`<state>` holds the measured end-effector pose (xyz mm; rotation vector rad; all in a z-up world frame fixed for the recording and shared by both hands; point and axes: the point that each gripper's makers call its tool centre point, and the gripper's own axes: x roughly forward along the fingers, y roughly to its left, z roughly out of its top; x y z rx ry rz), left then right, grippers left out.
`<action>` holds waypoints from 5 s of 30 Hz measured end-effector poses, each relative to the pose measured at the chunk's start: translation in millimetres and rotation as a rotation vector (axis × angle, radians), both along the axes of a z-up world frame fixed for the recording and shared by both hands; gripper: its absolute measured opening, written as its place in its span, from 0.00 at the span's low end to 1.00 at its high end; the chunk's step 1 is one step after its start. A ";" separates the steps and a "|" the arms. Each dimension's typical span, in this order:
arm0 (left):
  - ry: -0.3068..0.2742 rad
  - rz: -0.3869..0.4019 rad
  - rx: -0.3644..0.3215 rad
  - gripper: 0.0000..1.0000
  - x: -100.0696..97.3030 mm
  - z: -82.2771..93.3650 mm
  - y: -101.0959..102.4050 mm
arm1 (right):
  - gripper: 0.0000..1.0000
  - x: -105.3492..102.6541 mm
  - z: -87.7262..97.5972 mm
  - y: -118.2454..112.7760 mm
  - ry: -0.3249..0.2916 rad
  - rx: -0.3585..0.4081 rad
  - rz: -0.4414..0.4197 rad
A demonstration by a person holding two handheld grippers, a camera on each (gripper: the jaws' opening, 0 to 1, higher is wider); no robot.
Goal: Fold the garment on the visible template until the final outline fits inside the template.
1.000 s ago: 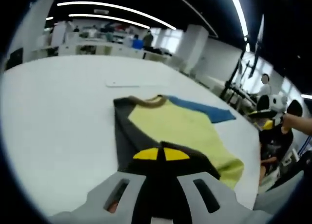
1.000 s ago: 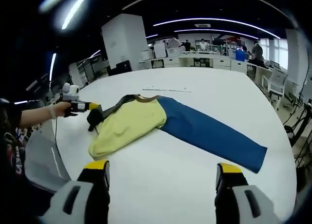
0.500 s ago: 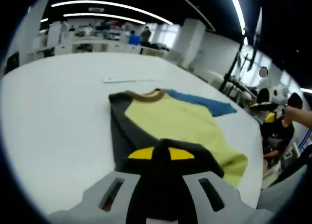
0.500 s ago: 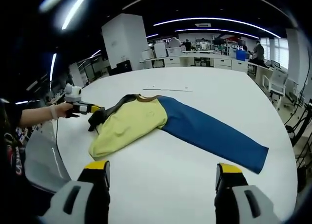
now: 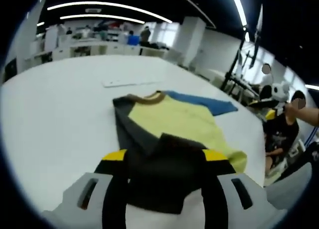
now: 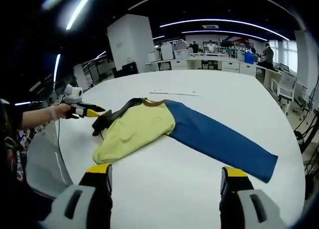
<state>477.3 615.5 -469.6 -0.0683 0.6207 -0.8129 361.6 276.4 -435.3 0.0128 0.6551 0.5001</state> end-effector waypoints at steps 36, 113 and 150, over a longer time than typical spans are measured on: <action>0.048 0.114 0.088 0.25 -22.9 -48.2 58.3 | 0.89 -6.9 -1.6 3.3 0.004 0.023 -0.007; -0.072 0.409 0.041 0.00 1.3 35.7 206.9 | 0.88 -5.7 -1.0 14.7 0.008 0.011 0.030; 0.007 0.683 0.214 0.00 67.7 -8.4 347.4 | 0.88 5.5 -15.8 17.1 0.063 -0.031 0.028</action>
